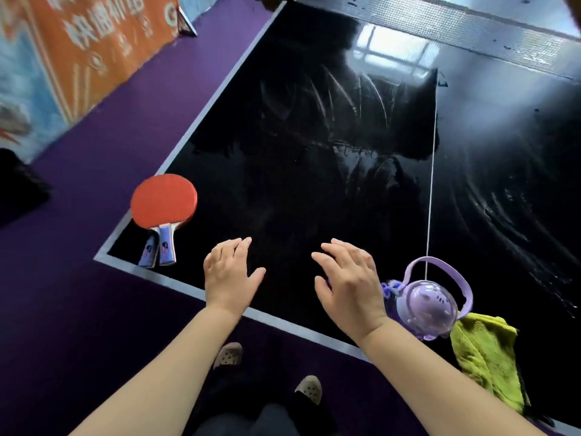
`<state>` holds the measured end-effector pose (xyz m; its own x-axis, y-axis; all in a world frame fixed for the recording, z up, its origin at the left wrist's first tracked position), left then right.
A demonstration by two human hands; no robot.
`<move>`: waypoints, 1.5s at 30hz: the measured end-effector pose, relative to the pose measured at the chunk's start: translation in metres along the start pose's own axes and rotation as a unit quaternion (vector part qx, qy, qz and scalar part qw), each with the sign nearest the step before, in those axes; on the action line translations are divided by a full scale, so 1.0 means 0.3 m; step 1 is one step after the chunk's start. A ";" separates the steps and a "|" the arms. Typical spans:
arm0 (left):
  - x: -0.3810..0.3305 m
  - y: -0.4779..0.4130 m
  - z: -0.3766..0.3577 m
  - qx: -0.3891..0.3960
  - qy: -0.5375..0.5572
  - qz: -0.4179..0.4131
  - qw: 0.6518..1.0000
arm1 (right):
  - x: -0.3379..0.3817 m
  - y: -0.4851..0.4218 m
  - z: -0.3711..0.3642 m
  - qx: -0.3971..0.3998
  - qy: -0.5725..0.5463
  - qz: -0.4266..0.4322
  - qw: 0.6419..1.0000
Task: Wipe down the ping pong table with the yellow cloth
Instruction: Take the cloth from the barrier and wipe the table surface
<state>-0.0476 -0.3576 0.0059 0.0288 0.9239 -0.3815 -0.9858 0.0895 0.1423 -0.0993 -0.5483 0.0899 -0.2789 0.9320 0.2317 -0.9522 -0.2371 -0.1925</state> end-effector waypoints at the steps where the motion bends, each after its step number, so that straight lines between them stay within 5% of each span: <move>1: 0.083 -0.012 0.032 0.004 0.000 0.039 0.999 | 0.041 -0.031 -0.014 0.004 -0.004 0.005 1.000; 8: 0.529 -0.089 0.128 0.051 -0.024 0.247 0.967 | 0.292 -0.211 -0.189 0.057 -0.044 0.026 0.997; 21: 0.688 -0.209 0.064 0.108 0.045 0.329 0.937 | 0.334 -0.184 -0.331 0.079 -0.081 -0.090 0.990; 29: 0.533 -0.162 -0.003 0.103 0.046 0.291 0.950 | 0.196 -0.034 -0.291 0.072 -0.090 -0.131 0.985; 38: 0.057 -0.011 -0.202 0.130 0.012 0.140 0.981 | -0.015 0.245 -0.182 0.063 -0.098 -0.141 0.983; 45: -0.194 0.103 -0.355 0.174 -0.024 0.108 0.979 | -0.151 0.432 -0.083 0.040 -0.102 -0.150 0.983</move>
<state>-0.0974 -0.4480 -0.0647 -0.1571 0.9510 -0.2661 -0.8545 0.0042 0.5194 -0.2071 -0.6144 0.0308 0.0050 0.8904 0.4552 -0.9999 0.0117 -0.0121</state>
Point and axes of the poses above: each hand's wrist, its own y-axis away from the middle knuckle, its own z-axis out of the back of the hand, x = y × z, the point moved 9 cm from there along -y, towards the middle knuckle, and after that the axes turned 12 degrees about x, right-handed, at the moved point
